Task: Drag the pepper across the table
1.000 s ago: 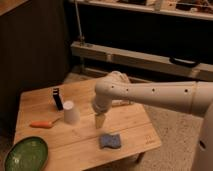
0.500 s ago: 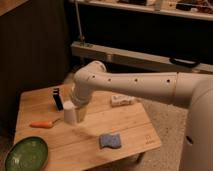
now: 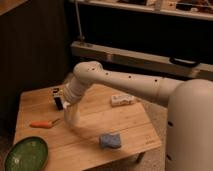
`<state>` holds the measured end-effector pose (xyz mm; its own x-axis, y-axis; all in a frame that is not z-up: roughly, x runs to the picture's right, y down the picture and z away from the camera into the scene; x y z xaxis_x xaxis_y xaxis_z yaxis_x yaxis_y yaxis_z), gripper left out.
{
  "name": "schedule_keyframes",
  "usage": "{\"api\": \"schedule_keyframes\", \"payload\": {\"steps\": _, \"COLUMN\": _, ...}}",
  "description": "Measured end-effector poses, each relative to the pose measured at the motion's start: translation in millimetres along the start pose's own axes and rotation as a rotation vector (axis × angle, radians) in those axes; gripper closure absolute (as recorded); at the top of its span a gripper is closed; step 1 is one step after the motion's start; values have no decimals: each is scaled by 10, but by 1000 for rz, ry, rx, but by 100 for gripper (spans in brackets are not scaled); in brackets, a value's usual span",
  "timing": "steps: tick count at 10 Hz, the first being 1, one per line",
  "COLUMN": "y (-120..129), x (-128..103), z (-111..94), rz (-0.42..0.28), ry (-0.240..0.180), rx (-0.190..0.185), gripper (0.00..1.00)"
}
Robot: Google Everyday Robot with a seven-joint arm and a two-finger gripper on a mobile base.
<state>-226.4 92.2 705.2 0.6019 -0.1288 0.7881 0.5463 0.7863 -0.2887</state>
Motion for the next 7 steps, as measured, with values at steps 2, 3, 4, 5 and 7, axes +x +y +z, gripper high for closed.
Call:
{"api": "schedule_keyframes", "payload": {"steps": 2, "y": 11, "x": -17, "z": 170, "rz": 6, "ry": 27, "rx": -3, "gripper": 20}}
{"api": "schedule_keyframes", "payload": {"steps": 3, "y": 9, "x": 77, "z": 260, "rz": 54, "ry": 63, "rx": 5, "gripper": 20}}
{"api": "schedule_keyframes", "payload": {"steps": 4, "y": 1, "x": 115, "z": 318, "rz": 78, "ry": 82, "rx": 13, "gripper": 20}}
{"api": "schedule_keyframes", "payload": {"steps": 5, "y": -17, "x": 156, "z": 374, "rz": 100, "ry": 104, "rx": 22, "gripper": 20}}
{"api": "schedule_keyframes", "payload": {"steps": 7, "y": -72, "x": 251, "z": 378, "rz": 140, "ry": 135, "rx": 40, "gripper": 20}}
